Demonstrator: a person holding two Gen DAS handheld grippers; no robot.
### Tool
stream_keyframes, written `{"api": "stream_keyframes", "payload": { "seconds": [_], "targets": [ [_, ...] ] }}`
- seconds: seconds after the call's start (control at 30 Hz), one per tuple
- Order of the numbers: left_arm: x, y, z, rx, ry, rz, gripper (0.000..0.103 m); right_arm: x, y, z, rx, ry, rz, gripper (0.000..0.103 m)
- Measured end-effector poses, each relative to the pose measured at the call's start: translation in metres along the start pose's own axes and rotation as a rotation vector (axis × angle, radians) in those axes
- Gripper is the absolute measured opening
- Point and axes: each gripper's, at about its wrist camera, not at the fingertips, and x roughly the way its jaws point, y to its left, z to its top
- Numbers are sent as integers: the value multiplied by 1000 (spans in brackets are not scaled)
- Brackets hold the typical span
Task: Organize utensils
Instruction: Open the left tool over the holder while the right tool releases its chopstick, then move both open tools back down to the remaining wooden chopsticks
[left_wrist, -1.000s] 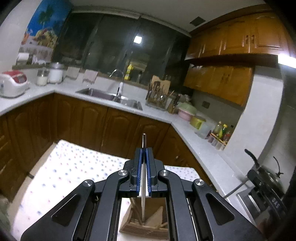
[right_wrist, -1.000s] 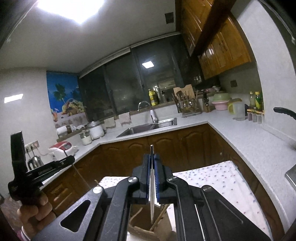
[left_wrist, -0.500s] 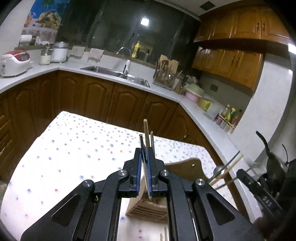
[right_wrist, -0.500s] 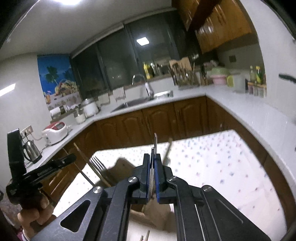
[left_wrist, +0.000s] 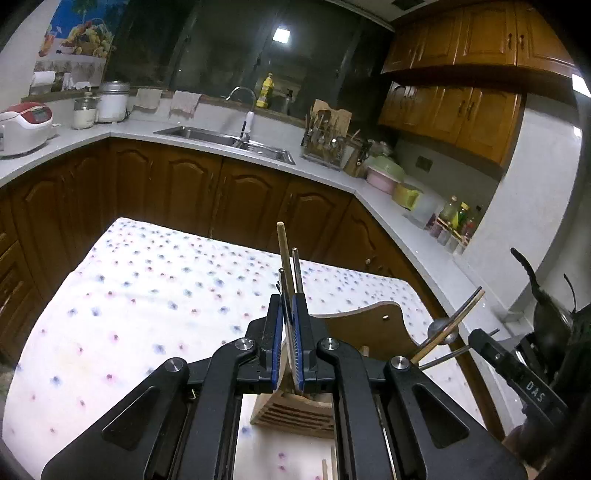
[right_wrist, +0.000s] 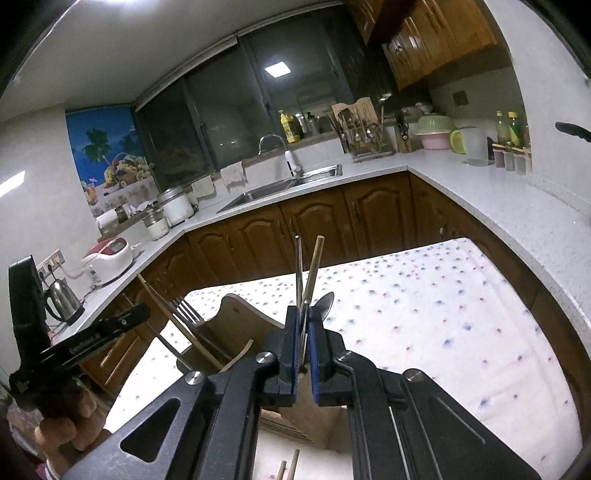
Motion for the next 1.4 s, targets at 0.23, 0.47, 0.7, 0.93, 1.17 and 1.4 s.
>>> {"api": "stream_keyframes", "payload": {
  "seconds": [0.23,0.47,0.7,0.93,1.17,1.4],
  "targets": [
    [-19,4,1,-26,-17,-34,44,-18,-2,2,44,-60,25,57],
    [-55,9,-12,-41,-58,-7,79,-61,-2,7,86,-186,61,100],
    [-76,8,-45,-18,-27,14,81,-90,-4,-10,105,-205,64,101],
    [-89,7,-89,8,43,36,81,-103,-17,-50,142,-136,41,101],
    [-97,13,-123,-19,96,47,81,-116,-35,-94,200,-64,14,101],
    [-96,16,-153,-21,148,58,81,-123,-41,-128,190,3,-27,101]
  ]
}}
